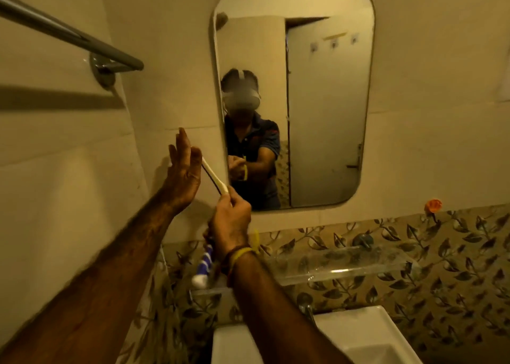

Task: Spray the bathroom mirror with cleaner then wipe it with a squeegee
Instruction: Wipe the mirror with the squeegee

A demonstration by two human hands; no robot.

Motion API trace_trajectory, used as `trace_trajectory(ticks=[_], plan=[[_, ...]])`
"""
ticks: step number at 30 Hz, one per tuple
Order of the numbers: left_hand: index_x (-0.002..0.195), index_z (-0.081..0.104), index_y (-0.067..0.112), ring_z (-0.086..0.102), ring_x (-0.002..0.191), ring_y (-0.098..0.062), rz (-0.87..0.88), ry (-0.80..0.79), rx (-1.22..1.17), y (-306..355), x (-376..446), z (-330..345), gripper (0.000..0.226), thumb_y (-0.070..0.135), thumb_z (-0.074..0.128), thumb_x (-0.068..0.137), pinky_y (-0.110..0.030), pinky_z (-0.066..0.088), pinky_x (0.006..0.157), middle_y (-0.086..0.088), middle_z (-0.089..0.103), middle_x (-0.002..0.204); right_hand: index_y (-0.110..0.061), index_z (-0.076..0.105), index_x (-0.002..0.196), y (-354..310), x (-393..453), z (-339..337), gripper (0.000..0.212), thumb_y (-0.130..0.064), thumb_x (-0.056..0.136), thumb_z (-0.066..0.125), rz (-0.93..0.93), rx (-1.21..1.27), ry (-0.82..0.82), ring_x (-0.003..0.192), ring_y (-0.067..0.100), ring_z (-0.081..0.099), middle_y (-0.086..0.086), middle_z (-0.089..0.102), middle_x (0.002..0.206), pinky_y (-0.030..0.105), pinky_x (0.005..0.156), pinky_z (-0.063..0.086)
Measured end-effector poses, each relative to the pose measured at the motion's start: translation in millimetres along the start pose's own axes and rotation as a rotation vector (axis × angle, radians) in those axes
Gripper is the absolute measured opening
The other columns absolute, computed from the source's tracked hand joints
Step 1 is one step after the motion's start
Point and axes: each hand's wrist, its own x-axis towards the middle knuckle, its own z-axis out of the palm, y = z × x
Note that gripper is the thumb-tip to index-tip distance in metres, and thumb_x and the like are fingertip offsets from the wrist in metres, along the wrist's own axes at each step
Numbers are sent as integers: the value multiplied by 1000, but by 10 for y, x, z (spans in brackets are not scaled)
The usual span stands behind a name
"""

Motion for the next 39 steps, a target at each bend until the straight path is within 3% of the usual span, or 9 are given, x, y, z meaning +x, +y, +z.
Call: trace_trajectory(ticks=[2,7,11,13,16,20,29,35,39], plan=[[152,-15,52,-13,154,-17,-1,35,-33,58,15,-74,91,94,7,74,-56,0,124,13,-13,168,-11,62,130,-207,-40,-152,34,-16,101,45,-122,-37,-64,95,24,66,13,70,105,37,88,56],[154,-15,47,-11,155,-19,21,125,-58,446,262,-57,63,66,10,99,-59,1,124,10,-14,168,-14,61,129,-837,307,-337,32,-19,102,45,-435,-126,-82,92,21,65,4,67,100,33,83,58],[156,-13,44,-12,155,-17,23,131,-112,670,537,-48,77,74,9,88,-55,1,125,9,-14,168,-18,59,130,-1366,739,-338,32,-20,101,46,-667,-281,-49,67,1,56,-3,63,89,6,55,45],[155,-14,45,-8,156,-22,-7,114,-157,748,669,-20,76,72,12,90,-56,6,124,5,-13,169,-21,56,134,-1705,952,-282,35,-25,101,44,-779,-436,-15,73,0,58,-4,64,93,1,61,41],[157,-18,37,-8,156,-31,-63,71,-149,797,806,51,76,68,12,94,-58,4,124,-4,-14,169,-23,46,142,-2194,1201,-162,41,-28,102,38,-862,-637,12,104,21,64,6,65,120,29,86,52],[153,-27,39,-22,152,-31,-83,35,-115,772,850,160,91,78,16,83,-65,0,119,-3,-25,166,-19,47,138,-2469,1430,-6,38,-22,101,39,-925,-828,56,111,31,59,10,63,123,33,76,38],[154,-23,42,10,155,-35,-53,186,-27,636,740,200,89,78,15,82,-67,25,116,-2,-8,169,-24,31,147,-1424,1323,-523,47,-21,101,43,-1011,-966,68,74,23,68,7,67,90,30,52,51],[157,-19,37,-17,154,-31,7,101,163,467,489,532,87,78,13,86,-57,-2,121,-5,-16,168,-27,7,155,162,751,-1503,66,-19,98,39,-740,-1248,-58,52,20,56,3,58,65,36,49,54],[158,-17,31,-23,153,-27,37,67,277,401,387,754,89,79,5,87,-59,-2,124,-4,-21,167,-33,15,154,85,802,-1792,55,-33,100,24,-666,-1139,35,50,24,58,7,59,61,37,43,51]])
